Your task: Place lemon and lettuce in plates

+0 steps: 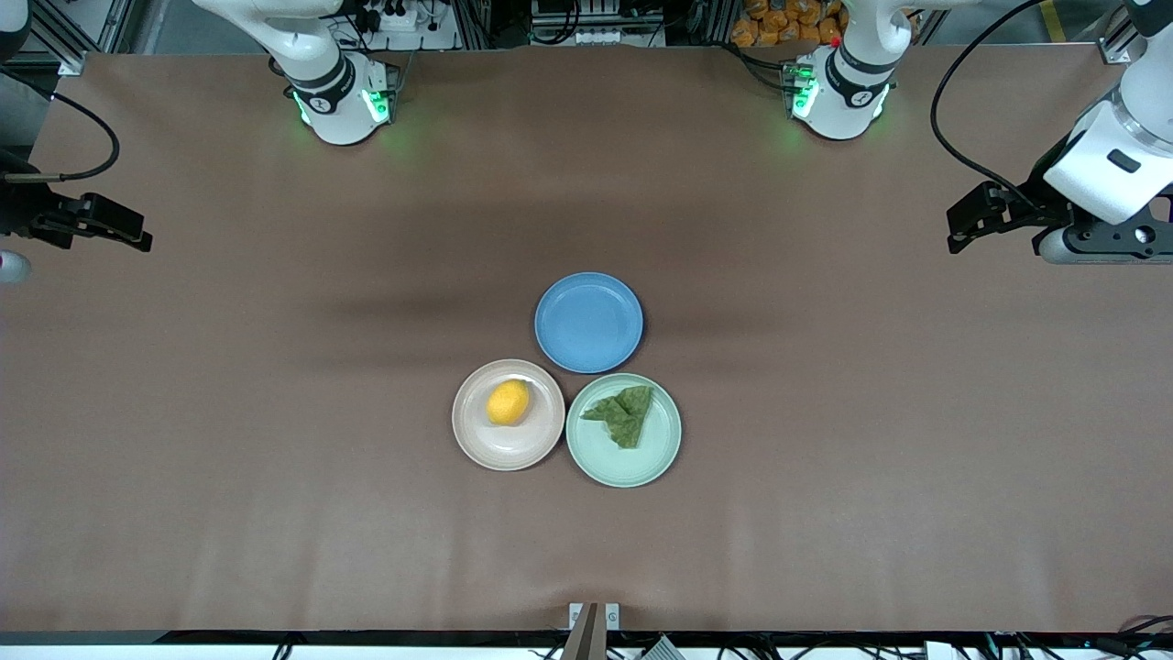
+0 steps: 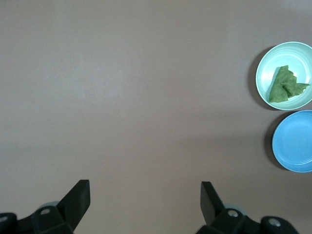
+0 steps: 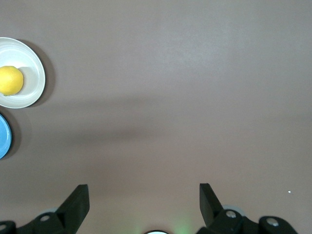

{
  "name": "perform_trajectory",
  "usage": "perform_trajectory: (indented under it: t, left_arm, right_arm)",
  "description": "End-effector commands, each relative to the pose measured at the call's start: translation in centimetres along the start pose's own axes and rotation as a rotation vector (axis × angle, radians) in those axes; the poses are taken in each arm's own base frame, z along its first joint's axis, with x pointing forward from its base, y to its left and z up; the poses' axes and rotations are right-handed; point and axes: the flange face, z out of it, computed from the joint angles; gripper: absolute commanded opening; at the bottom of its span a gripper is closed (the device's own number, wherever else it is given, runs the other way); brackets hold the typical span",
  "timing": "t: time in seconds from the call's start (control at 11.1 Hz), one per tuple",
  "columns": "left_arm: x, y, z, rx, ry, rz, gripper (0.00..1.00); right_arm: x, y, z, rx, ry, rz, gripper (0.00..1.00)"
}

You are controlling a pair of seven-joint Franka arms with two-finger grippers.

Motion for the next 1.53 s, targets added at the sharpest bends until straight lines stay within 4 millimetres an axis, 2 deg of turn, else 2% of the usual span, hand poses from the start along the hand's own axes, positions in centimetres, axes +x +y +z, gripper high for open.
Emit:
perform_trajectory:
  t: [0.0, 0.45, 0.63, 1.44]
  left_arm:
    - [-0.2, 0.0, -0.5, -0.002, -0.005, 0.014, 1.00]
    - [0.0, 0.0, -0.3, 0.019, -0.005, 0.018, 1.00]
    - [0.1, 0.4, -2.1, 0.036, 0.036, 0.031, 1.00]
    - [0.1, 0.3, -2.0, 0.032, 0.033, 0.054, 1.00]
  right_arm:
    - [-0.9, 0.1, -0.2, -0.020, -0.004, -0.006, 1.00]
    - [-0.9, -0.3, -0.4, -0.019, 0.001, -0.014, 1.00]
    - [-0.6, -0.6, -0.5, -0.019, 0.007, -0.018, 1.00]
    - [0.2, -0.9, -0.6, -0.014, 0.038, -0.019, 1.00]
